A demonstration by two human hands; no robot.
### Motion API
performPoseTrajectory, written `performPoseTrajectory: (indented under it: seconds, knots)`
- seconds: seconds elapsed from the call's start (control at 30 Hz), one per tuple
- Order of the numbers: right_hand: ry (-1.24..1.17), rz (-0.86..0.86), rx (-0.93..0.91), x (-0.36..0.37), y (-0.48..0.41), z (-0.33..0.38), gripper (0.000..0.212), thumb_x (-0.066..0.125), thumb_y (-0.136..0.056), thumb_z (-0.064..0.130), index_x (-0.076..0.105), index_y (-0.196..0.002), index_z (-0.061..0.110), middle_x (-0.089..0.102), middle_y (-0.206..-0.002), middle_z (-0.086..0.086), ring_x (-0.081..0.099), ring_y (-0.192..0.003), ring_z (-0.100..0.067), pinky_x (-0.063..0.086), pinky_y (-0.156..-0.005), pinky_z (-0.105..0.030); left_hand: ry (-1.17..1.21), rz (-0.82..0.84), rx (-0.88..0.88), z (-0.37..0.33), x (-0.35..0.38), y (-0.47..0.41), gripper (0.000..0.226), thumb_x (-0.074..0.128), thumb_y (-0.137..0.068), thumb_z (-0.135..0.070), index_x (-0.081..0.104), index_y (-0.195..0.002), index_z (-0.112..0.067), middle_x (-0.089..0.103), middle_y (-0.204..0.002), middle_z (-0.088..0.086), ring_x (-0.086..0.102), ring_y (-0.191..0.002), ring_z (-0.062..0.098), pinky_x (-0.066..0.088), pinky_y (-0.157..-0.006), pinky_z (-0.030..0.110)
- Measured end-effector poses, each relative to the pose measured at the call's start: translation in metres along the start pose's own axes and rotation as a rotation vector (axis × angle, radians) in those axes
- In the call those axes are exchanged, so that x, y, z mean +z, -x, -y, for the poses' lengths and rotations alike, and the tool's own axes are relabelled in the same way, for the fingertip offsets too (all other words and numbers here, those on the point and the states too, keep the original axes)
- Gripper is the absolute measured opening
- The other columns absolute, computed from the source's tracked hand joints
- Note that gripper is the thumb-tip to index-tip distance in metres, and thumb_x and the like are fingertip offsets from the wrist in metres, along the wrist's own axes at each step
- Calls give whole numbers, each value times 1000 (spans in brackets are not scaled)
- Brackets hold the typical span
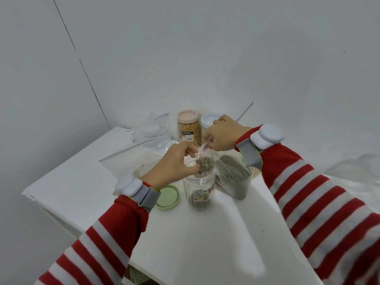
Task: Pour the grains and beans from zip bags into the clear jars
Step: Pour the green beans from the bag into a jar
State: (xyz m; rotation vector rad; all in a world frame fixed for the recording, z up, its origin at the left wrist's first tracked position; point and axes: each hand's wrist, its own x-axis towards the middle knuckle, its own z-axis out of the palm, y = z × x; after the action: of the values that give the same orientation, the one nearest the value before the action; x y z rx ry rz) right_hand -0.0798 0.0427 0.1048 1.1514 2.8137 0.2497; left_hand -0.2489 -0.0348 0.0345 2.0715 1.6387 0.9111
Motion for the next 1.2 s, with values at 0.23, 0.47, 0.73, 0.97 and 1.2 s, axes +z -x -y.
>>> performPoseTrajectory:
  seconds: [0.23, 0.47, 0.73, 0.97, 1.2]
  knots:
    - [-38, 15, 29, 1, -4, -1, 22, 45, -96, 32, 49, -75, 34, 44, -69, 16, 42, -87, -16, 19, -92, -34, -283, 62, -269, -8, 15, -3, 45, 80, -64, -60, 75, -91, -25, 44, -133, -2, 24, -128, 22, 33, -104, 37]
    - [-62, 15, 35, 2, -3, 1, 16, 45, -96, 31, 58, -87, 34, 43, -68, 16, 37, -89, -15, 17, -88, -36, -307, 172, -359, 0, 26, -24, 40, 78, -66, -55, 76, -75, -16, 62, -87, -8, 35, -125, 19, 17, -77, 27]
    - [-40, 4, 44, -2, -4, -2, 23, 48, -96, 41, 65, -111, 41, 51, -90, 7, 37, -109, -21, 20, -89, -36, -431, 349, -249, -18, -3, -33, 19, 74, -79, -31, 65, -86, -16, 67, -104, -2, 30, -100, 15, 23, -91, 30]
    - [-19, -20, 35, -3, -3, -1, 24, 50, -96, 38, 68, -110, 42, 40, -73, 19, 32, -98, -16, 20, -88, -36, -492, 546, -47, -25, -25, -41, 27, 77, -80, -39, 73, -94, -16, 32, -152, -4, 17, -138, 23, 24, -108, 37]
    - [-7, -64, 53, 0, 0, -1, 26, 48, -96, 32, 69, -109, 41, 40, -74, 14, 39, -111, -22, 23, -94, -38, -466, 641, -6, -15, -24, -48, 51, 73, -82, -43, 64, -119, -9, 30, -153, -1, 20, -141, 22, 24, -115, 46]
